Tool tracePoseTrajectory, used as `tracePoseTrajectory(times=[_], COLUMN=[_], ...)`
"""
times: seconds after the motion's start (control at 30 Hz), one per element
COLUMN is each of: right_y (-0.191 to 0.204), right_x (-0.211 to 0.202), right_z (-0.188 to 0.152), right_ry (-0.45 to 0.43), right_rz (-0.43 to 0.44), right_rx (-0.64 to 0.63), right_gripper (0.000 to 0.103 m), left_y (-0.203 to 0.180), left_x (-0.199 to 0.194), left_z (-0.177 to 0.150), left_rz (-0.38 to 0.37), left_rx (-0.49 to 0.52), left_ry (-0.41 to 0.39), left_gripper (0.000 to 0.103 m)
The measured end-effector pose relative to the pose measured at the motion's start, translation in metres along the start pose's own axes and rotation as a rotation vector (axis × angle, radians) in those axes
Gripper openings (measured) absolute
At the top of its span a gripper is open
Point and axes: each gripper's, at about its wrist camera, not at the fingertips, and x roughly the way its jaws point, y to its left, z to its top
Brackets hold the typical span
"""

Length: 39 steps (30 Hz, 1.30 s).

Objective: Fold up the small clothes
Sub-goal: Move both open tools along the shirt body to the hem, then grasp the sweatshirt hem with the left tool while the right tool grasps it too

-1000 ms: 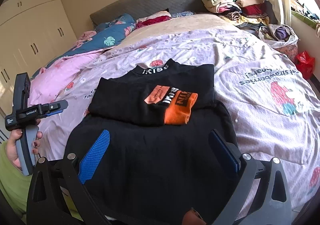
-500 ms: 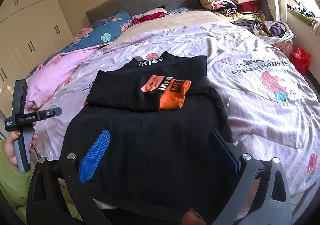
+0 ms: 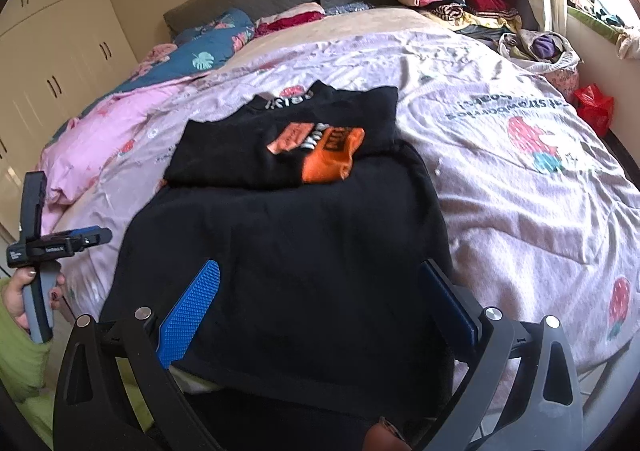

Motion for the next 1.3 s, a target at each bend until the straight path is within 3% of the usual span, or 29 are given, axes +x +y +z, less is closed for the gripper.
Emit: tracePoseTrajectory(times=[0.23, 0.47, 0.6, 0.93, 1.0, 1.07, 1.2, 1.3], right_y=[-0.006, -0.012, -0.017, -0.037, -0.040, -0.045, -0.055, -0.061], right_x=[0.003, 0.005, 0.005, 0.009, 0.010, 0.013, 0.019, 0.023], right_z=[-0.019, -0.035, -0.041, -0.062, -0.065, -0.068, -0.077, -0.083], right_ry=[0.037, 0.059, 0.069, 0.117, 0.124, 0.143, 0.176, 0.195], right_rz=[-0.021, -0.038, -0.045, -0.063, -0.058, -0.059, -0.069, -0.060], right_rx=[-0.006, 0.001, 0.009, 0.042, 0.046, 0.057, 0.075, 0.090], right_gripper=[0.098, 0.098, 0.098, 0.097, 0.093, 0.079, 0.072, 0.057], left_y=[0.001, 0.002, 0.001, 0.000, 0.001, 0.002, 0.003, 0.004], left_x=[0.004, 0.013, 0.017, 0.020, 0.019, 0.018, 0.017, 0.017], left_z=[-0.019, -0.037, -0.046, -0.064, -0.067, -0.069, -0.073, -0.076], left_rz=[-0.009, -0.053, -0.070, -0.074, -0.074, -0.074, -0.074, -0.072], left_rx=[0.019, 0.010, 0.009, 0.017, 0.018, 0.019, 0.019, 0.021], left_ry=[0.033, 0.088, 0.114, 0.155, 0.157, 0.159, 0.166, 0.171], left_gripper=[0.082, 0.052, 0.042, 0.042, 0.042, 0.042, 0.042, 0.042])
